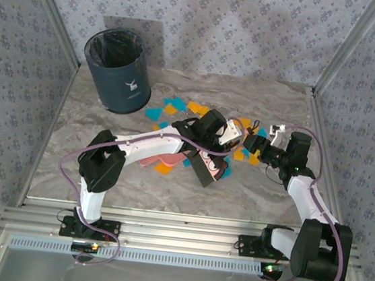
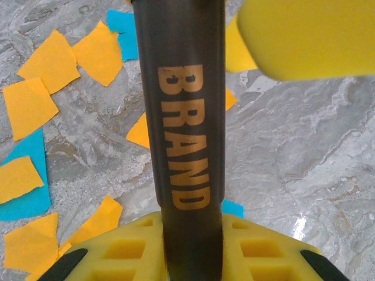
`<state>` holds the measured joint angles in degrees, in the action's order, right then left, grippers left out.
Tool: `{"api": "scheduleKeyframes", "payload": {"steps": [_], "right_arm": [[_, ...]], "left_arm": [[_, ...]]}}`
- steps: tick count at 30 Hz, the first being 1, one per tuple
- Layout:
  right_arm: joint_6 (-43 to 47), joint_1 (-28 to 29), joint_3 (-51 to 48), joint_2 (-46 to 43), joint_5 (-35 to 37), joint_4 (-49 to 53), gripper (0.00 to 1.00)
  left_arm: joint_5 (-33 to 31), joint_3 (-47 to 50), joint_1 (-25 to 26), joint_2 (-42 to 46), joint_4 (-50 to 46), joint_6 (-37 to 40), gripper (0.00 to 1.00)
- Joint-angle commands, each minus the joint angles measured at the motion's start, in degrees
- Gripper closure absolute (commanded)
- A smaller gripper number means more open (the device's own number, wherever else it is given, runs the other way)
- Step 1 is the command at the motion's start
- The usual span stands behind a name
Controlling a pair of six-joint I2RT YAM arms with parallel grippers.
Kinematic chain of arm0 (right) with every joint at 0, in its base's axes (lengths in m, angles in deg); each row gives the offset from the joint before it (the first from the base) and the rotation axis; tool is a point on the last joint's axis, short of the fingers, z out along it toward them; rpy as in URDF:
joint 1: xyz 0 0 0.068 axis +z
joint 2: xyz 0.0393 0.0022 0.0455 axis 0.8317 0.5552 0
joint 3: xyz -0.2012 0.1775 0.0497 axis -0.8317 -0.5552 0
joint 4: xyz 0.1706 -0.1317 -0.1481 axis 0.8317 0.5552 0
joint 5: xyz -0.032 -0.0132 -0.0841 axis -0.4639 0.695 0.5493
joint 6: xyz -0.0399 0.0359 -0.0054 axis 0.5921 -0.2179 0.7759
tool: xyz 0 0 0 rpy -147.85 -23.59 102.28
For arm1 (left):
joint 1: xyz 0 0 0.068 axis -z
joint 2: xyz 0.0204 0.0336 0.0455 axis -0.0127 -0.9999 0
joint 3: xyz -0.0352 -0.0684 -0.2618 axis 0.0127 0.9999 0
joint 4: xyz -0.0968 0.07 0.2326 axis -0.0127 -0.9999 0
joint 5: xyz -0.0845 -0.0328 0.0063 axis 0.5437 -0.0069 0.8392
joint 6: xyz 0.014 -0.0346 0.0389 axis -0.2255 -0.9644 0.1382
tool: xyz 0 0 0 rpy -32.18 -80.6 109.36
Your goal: Sweep away the paper scraps from the table
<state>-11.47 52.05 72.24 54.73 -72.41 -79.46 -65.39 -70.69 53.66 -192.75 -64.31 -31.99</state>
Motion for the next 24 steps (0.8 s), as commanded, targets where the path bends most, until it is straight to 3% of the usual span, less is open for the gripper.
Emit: {"api": "scheduleKeyframes", "payload": {"steps": [1,13,24], "right_arm": [[-0.95,0.31,2.61,1.16,-2.59,-1.80,0.35],[1.33,3.83,5.99,4.80,-1.69,2.18,0.49],[2.22,7.42,8.15,8.21,-1.51,3.33,0.52]], "left_arm": [[2.54,0.69,-0.08,3.42,2.30,1.77,0.75],[2.68,0.96,0.25,4.02,2.53,2.74,0.75],[3.10,2.09,0.45,4.92,3.61,3.30,0.75]]}}
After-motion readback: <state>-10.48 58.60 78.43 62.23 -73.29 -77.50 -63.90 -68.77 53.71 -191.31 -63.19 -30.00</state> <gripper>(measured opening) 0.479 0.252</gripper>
